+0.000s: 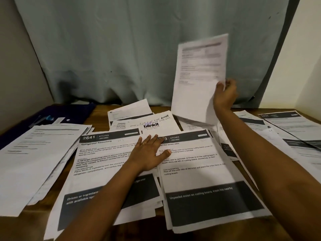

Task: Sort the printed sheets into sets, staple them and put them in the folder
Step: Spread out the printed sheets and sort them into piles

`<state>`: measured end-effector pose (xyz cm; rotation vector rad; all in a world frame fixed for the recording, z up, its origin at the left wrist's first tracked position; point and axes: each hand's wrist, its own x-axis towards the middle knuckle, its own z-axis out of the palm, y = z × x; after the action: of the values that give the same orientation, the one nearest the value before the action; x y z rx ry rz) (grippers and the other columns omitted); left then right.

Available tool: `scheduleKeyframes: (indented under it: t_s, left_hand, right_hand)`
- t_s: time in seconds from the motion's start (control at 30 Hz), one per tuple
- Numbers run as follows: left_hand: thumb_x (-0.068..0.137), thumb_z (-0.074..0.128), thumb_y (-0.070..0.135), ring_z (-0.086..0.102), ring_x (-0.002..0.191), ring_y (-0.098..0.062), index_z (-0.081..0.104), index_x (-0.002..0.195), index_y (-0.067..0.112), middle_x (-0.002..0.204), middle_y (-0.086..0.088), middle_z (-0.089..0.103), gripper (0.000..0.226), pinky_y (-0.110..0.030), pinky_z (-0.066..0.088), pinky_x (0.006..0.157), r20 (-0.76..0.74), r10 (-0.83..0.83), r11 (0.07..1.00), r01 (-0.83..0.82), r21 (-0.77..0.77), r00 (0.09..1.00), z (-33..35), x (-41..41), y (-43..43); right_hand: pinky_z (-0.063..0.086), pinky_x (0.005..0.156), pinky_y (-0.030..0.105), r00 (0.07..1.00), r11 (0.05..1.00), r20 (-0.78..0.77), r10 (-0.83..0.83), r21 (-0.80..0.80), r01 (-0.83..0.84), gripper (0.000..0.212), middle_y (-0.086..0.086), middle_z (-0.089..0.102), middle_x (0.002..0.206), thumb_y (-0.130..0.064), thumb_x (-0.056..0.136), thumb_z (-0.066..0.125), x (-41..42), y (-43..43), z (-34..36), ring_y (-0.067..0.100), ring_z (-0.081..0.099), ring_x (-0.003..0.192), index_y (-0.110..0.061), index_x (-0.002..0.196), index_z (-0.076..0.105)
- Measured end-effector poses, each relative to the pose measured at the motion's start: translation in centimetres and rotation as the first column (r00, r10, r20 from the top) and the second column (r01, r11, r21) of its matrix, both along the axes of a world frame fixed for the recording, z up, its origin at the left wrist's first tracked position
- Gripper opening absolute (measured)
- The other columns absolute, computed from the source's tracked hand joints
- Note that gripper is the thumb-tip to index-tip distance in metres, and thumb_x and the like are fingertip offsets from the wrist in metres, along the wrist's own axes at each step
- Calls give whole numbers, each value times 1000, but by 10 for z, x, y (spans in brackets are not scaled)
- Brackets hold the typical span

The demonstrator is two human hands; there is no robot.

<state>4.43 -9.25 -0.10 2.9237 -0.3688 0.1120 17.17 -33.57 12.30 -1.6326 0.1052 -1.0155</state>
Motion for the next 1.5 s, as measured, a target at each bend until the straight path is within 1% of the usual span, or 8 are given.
scheduleKeyframes:
  t_s: [0.1,0.23,0.33,0.47,0.6,0.87,1.13,1.5]
  left_hand:
    - [93,22,67,6,148,-20,16,153,29,161,0,9,70,-44,-3,119,10,5,999,-5,-38,1000,4,-4,-2]
    - [96,30,61,21,144,-25,30,148,25,157,-2,26,63,-50,20,117,142,77,912,-12,-410,987,22,-16,1]
    - [95,24,62,37,136,-26,35,144,22,149,-5,39,64,-45,34,109,212,222,739,-23,-673,952,50,-30,16]
    - [100,26,50,39,133,-21,35,145,19,148,-5,40,55,-30,30,104,304,459,586,-27,-810,835,88,-60,51]
    - [100,23,51,34,137,-21,28,148,26,154,-2,31,55,-29,27,101,324,510,584,-44,-810,797,101,-93,83]
    - [93,30,57,22,144,-28,35,145,18,154,-9,30,64,-38,17,116,413,300,859,-55,-509,860,75,-116,106]
    - [83,20,69,2,149,-22,18,152,29,161,0,6,80,-45,1,118,155,259,915,-191,-354,953,29,-104,98]
    - [87,21,72,0,149,-24,17,152,29,162,0,3,78,-48,0,118,99,211,940,-173,-295,973,33,-71,88]
  right_hand:
    - [49,67,8,985,992,168,44,111,-64,13,2,59,108,-23,99,49,-15,6,14,8,60,90,-11,103,45]
    - [49,66,10,976,971,208,63,214,-108,9,1,59,101,-17,97,52,-33,15,27,7,59,85,-11,98,44]
    - [47,64,12,985,955,85,151,246,-167,7,3,59,98,-12,95,53,-44,26,28,12,58,83,-11,97,47]
    - [48,62,28,921,944,-207,329,109,-312,15,4,58,76,-10,85,59,-68,59,13,17,55,68,-16,75,50]
    - [42,55,17,835,899,-383,396,-23,-437,23,-3,55,68,-6,84,56,-106,102,-20,13,53,61,-17,66,49]
    - [46,79,28,700,783,-621,353,-214,-584,27,15,59,126,-3,94,50,-157,174,-63,31,58,111,-1,120,54]
    - [53,77,35,651,569,-743,153,-473,-673,31,19,60,115,4,84,56,-168,186,-74,34,60,104,3,115,55]
    - [48,73,30,652,493,-758,22,-559,-667,31,15,61,112,-2,83,61,-160,178,-81,30,59,103,-3,114,59]
